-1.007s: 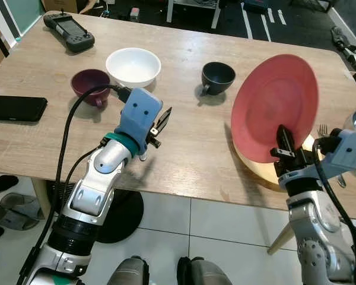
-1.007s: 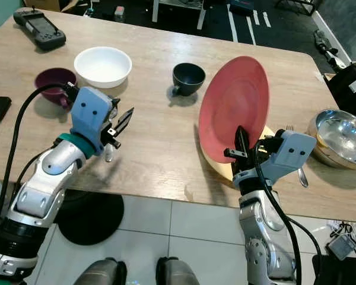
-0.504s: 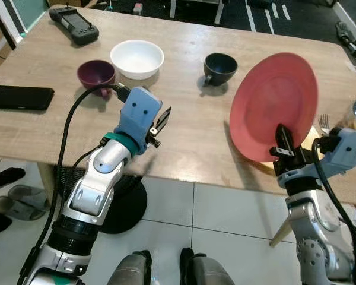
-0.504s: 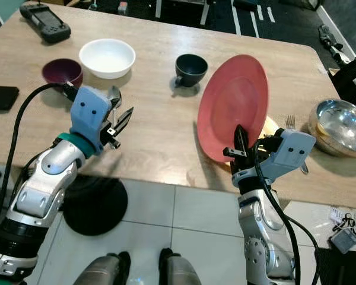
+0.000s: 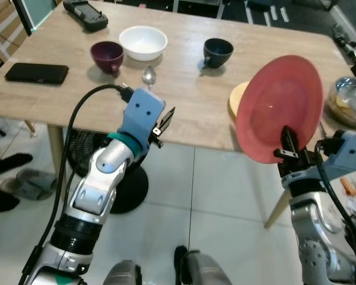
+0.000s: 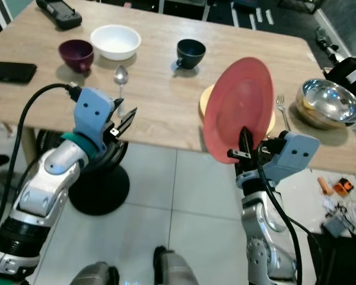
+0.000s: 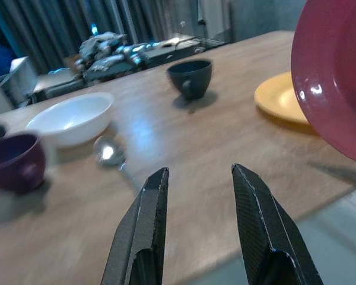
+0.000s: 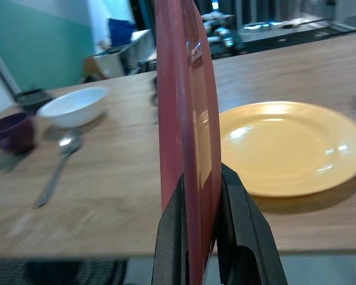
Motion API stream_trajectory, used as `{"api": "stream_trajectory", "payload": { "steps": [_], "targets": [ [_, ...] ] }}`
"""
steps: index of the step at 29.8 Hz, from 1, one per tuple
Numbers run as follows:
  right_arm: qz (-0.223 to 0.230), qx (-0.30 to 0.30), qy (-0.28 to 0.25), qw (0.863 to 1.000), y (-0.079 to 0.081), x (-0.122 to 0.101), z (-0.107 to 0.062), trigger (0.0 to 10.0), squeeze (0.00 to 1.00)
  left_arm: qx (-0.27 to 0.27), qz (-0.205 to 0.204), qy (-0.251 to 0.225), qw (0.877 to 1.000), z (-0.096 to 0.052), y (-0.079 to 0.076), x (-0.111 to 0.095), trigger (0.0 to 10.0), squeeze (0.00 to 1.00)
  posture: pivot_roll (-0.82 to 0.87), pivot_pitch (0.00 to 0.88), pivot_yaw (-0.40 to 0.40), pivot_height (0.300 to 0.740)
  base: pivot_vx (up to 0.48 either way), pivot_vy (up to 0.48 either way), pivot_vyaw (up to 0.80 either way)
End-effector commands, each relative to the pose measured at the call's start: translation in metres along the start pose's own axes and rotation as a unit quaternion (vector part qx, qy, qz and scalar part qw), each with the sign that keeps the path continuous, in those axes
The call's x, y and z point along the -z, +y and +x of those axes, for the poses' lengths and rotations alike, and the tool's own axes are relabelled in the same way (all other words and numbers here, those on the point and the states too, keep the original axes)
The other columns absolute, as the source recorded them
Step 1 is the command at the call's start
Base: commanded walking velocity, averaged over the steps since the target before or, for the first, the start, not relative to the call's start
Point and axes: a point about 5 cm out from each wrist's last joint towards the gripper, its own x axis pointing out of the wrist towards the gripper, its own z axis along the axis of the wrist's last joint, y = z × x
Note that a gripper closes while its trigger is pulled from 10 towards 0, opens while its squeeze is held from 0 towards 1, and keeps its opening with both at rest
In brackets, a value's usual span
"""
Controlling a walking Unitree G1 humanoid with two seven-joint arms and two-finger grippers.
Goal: Setting the table
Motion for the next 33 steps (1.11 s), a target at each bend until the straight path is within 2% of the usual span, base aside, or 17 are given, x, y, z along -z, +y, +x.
{"api": "stream_trajectory", "payload": {
  "steps": [1,11,33],
  "targets": [
    [0.001,0.004,-0.003,1.0,-0.0024,-0.0014,-0.0015,10.0,0.0,0.006,0.001,0.008,1.0,-0.0007,-0.0041,0.0044,10.0,0.0,0.03,0.042,-0.013,0.74,-0.285,0.0,0.0],
    [-0.005,-0.008,0.002,1.0,-0.0006,-0.0004,-0.0018,10.0,0.0,0.008,-0.001,0.005,1.0,0.0,-0.0055,0.0036,10.0,0.0,0.02,0.044,-0.013,0.74,-0.057,0.0,0.12],
    [-0.012,-0.018,0.007,1.0,0.002,0.0015,-0.0021,10.0,0.0,0.012,0.002,0.004,1.0,0.0019,-0.0067,0.0033,10.0,0.0,0.03,0.043,-0.01,0.74,0.0,0.0,0.79]
  ]
}}
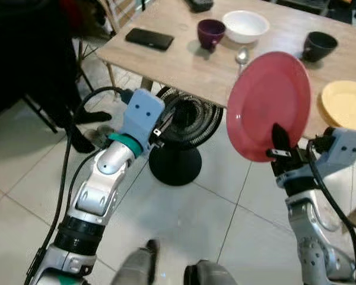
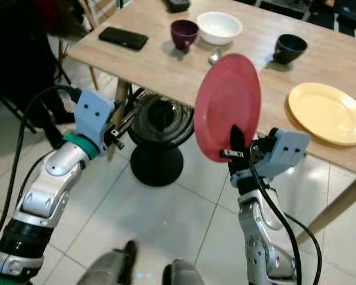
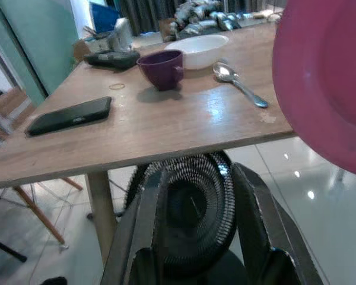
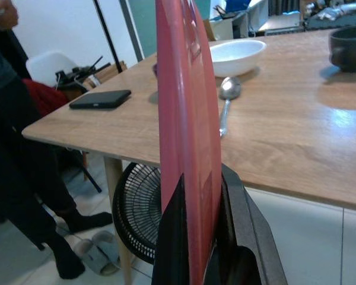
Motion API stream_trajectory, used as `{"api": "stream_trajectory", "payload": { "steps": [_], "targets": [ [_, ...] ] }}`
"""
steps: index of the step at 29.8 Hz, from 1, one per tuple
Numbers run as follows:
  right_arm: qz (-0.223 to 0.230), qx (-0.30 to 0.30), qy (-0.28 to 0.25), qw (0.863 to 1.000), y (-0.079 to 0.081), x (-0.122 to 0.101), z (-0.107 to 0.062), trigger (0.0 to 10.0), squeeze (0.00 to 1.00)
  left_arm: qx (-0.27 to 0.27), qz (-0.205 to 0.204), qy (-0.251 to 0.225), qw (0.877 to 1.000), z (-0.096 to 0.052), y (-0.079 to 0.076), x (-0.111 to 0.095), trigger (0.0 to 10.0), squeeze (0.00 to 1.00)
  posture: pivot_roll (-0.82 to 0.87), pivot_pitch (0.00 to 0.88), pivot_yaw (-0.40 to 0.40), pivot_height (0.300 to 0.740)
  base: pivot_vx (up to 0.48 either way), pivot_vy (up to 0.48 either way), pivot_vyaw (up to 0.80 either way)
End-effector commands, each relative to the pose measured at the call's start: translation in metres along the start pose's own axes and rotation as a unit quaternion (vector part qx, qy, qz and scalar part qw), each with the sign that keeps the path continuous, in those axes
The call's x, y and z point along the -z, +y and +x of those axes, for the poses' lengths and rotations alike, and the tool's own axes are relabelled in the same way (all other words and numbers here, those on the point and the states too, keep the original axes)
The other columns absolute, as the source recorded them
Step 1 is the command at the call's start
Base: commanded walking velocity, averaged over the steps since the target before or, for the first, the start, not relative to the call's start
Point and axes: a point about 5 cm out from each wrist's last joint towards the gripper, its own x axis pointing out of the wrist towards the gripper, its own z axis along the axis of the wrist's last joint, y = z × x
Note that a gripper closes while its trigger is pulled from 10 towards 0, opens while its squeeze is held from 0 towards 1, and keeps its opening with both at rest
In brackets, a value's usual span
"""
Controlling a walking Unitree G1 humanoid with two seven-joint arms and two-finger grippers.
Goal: Setting the table
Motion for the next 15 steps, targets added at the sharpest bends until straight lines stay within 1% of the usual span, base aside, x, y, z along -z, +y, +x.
{"api": "stream_trajectory", "payload": {
  "steps": [1,15],
  "targets": [
    [-0.004,-0.003,0.004,1.0,0.0003,0.0014,-0.0019,10.0,0.0,0.0,0.003,0.006,1.0,-0.0017,-0.0005,0.0029,10.0,0.0,0.03,0.043,-0.012,0.74,0.0,0.0,0.79],
    [-0.004,-0.018,0.009,1.0,0.0043,0.0028,-0.0024,10.0,0.0,0.003,0.002,0.005,1.0,-0.0011,-0.0021,0.0029,10.0,0.0,0.02,0.043,-0.013,0.74,0.0,0.0,0.79]
  ]
}}
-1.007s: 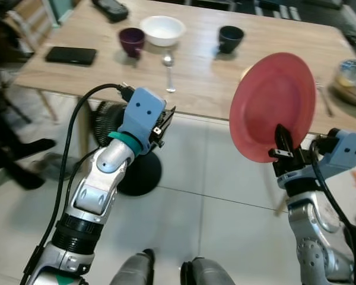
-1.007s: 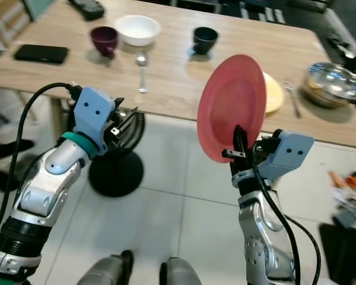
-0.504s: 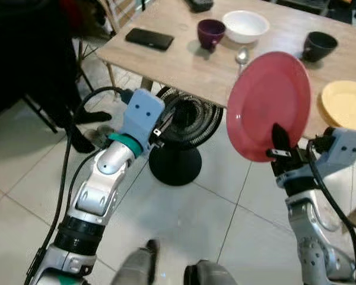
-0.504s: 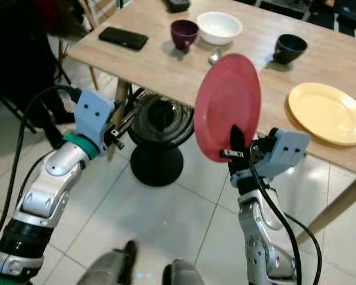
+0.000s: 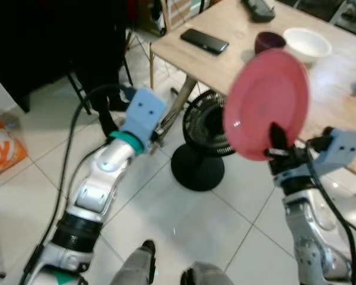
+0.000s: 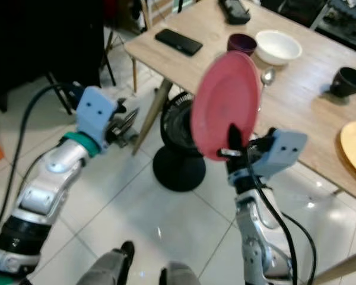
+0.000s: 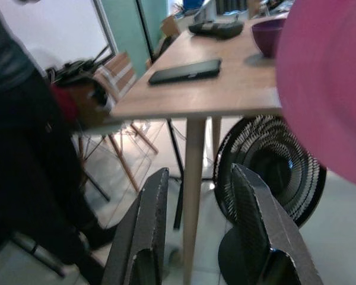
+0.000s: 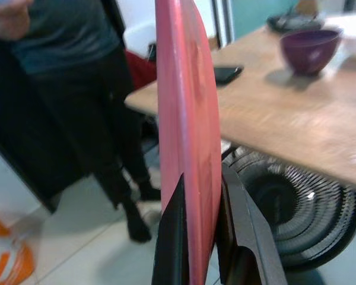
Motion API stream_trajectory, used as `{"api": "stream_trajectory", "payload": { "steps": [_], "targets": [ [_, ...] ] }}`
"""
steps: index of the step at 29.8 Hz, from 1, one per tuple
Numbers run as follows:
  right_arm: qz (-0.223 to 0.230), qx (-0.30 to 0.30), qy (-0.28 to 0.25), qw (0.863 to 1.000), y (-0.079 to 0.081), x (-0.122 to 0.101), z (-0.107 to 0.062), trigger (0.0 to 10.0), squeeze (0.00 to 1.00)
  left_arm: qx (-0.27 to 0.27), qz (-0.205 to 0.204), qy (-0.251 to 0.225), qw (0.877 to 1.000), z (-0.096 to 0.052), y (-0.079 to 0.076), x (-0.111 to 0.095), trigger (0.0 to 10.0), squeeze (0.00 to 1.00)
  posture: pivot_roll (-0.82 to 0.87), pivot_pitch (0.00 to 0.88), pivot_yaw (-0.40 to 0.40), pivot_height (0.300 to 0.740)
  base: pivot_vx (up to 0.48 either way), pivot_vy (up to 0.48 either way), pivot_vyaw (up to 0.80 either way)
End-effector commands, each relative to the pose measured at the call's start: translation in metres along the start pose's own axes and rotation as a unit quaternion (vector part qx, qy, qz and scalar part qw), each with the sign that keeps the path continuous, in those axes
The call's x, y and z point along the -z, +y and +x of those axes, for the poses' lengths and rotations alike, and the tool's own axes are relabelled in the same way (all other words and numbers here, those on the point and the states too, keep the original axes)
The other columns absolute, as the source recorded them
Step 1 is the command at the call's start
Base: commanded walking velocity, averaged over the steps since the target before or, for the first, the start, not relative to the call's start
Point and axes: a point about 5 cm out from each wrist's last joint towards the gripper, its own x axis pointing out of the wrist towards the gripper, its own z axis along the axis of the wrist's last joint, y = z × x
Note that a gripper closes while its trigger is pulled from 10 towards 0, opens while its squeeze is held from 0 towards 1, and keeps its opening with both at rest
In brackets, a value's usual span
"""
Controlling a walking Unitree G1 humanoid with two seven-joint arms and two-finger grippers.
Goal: Setting the table
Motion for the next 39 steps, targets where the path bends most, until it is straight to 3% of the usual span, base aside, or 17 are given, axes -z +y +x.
{"api": "stream_trajectory", "payload": {
  "steps": [1,39],
  "targets": [
    [-0.006,0.006,-0.002,1.0,-0.0031,-0.0016,-0.0028,10.0,0.0,0.009,0.002,0.004,1.0,0.0006,-0.0051,0.0016,10.0,0.0,0.02,0.043,-0.013,0.74,0.0,0.0,0.79],
    [-0.008,-0.006,0.001,1.0,-0.0017,-0.0014,-0.0026,10.0,0.0,0.02,0.0,0.001,1.0,0.003,-0.01,0.0009,10.0,0.0,0.02,0.034,-0.016,0.74,0.0,0.0,0.79]
  ]
}}
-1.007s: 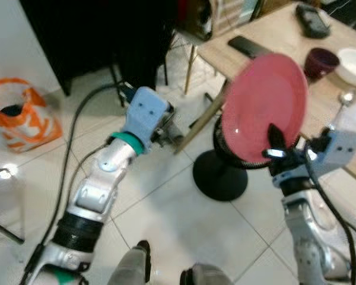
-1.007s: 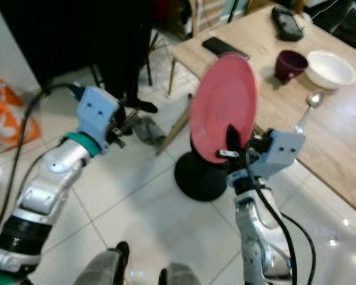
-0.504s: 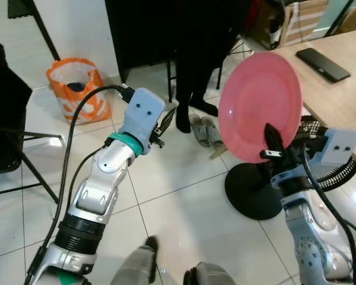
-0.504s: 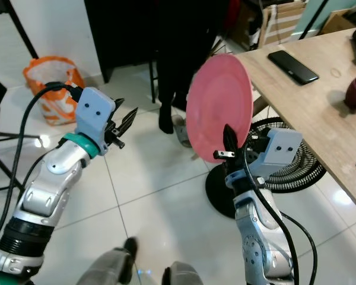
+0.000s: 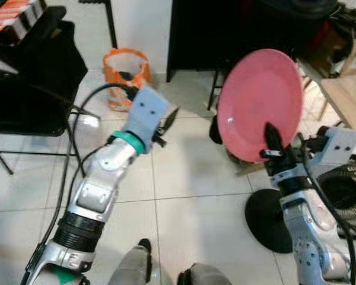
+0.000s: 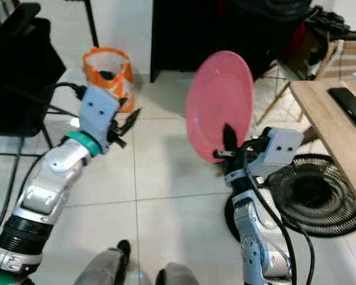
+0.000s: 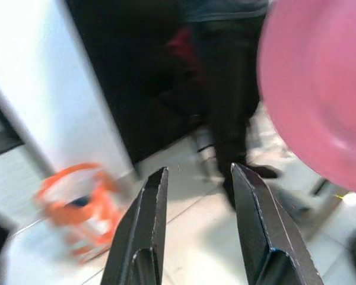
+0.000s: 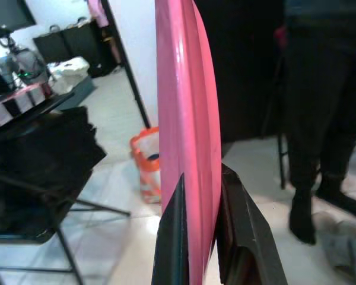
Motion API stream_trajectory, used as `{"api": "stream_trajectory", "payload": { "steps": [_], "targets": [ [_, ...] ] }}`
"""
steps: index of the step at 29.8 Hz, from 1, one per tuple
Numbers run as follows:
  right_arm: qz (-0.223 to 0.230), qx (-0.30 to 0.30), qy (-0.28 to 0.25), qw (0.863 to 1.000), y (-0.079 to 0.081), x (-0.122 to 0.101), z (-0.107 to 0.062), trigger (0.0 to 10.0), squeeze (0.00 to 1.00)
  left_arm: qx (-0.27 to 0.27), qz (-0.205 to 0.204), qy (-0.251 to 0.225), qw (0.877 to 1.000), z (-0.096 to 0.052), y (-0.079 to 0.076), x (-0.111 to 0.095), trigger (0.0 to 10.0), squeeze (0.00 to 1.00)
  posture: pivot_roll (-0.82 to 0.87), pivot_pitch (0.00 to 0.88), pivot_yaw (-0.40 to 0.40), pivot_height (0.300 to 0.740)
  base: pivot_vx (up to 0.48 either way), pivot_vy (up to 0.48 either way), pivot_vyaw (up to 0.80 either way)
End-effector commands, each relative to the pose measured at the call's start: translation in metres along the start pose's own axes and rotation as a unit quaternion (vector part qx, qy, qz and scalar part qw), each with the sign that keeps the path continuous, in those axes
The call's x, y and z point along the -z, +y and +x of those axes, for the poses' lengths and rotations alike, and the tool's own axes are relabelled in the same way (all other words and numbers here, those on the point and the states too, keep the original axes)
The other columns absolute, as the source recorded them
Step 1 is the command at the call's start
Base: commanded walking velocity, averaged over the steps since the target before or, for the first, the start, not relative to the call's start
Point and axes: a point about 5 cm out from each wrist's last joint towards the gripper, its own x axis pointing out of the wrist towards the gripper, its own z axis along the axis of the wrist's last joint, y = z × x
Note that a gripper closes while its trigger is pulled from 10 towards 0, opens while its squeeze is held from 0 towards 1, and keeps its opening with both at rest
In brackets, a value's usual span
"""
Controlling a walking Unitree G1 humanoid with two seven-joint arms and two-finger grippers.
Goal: Setting the table
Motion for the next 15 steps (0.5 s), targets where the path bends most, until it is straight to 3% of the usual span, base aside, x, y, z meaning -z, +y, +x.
{"api": "stream_trajectory", "payload": {
  "steps": [1,15],
  "targets": [
    [-0.007,0.007,0.002,1.0,-0.004,-0.0006,-0.0022,10.0,0.0,0.011,0.001,0.005,1.0,0.0001,-0.0062,0.0028,10.0,0.0,0.02,0.034,-0.016,0.74,0.0,0.0,0.79],
    [-0.007,0.005,0.002,1.0,-0.0035,-0.0006,-0.0014,10.0,0.0,0.011,0.0,0.008,1.0,0.0006,-0.0071,0.0039,10.0,0.0,0.02,0.039,-0.017,0.74,0.0,0.0,0.79]
  ]
}}
